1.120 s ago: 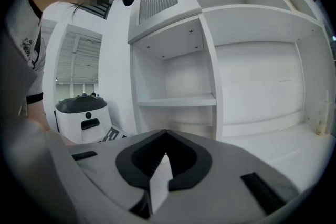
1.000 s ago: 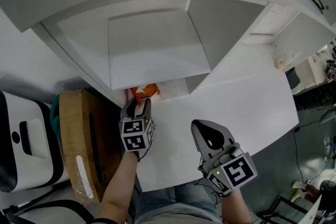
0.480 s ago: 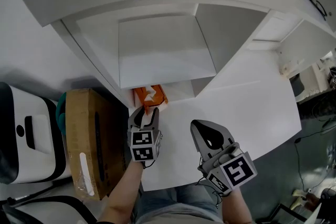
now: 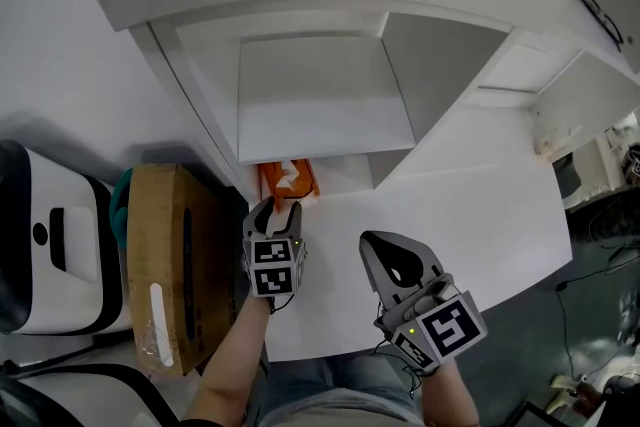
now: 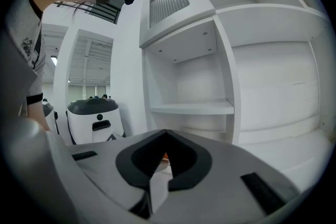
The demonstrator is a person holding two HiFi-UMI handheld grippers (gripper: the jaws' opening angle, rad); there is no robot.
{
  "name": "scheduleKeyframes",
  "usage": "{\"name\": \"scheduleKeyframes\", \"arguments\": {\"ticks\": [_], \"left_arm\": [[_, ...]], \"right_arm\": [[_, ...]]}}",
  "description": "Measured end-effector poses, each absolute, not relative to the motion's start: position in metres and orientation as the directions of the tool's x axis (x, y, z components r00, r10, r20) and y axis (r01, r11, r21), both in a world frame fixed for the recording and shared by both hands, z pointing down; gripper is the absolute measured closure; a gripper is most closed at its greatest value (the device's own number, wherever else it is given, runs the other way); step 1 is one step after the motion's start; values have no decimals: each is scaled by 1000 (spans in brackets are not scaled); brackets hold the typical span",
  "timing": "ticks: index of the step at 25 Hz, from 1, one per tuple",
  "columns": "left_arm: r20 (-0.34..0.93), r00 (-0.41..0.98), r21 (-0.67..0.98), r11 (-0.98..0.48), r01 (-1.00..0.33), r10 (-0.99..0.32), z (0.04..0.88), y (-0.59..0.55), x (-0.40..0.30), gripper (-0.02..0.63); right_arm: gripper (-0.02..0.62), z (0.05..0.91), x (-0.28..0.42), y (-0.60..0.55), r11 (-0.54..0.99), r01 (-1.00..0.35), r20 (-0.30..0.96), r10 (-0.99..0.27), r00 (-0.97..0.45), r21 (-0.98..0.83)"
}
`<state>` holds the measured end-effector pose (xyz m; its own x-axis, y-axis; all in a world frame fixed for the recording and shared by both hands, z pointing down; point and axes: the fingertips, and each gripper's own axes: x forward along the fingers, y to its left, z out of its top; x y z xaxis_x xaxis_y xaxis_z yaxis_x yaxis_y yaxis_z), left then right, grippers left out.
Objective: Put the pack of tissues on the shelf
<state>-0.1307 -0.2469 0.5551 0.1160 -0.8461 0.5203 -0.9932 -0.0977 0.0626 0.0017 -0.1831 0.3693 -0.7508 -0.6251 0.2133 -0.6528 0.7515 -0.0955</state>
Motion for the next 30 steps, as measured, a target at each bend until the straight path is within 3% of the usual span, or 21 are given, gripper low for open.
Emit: {"name": "scheduleKeyframes", "arguments": {"ticks": [10,17,30], "left_arm": [[452,138,100,-104,-990,-881,529,-221,-118,382],[373,170,115,-136,-984,-912,484,-204,-102,500],[246,178,96,-158,-983,-953,410,-165,-85,572]], "right_arm": [[586,364,3,-180,770,-630,199,-606,-770,-94],[586,353,-3,-174,801,-591,170,-572,-802,-94],[586,331,-16,-151,857,-509,110,-500,-859,-82]]}}
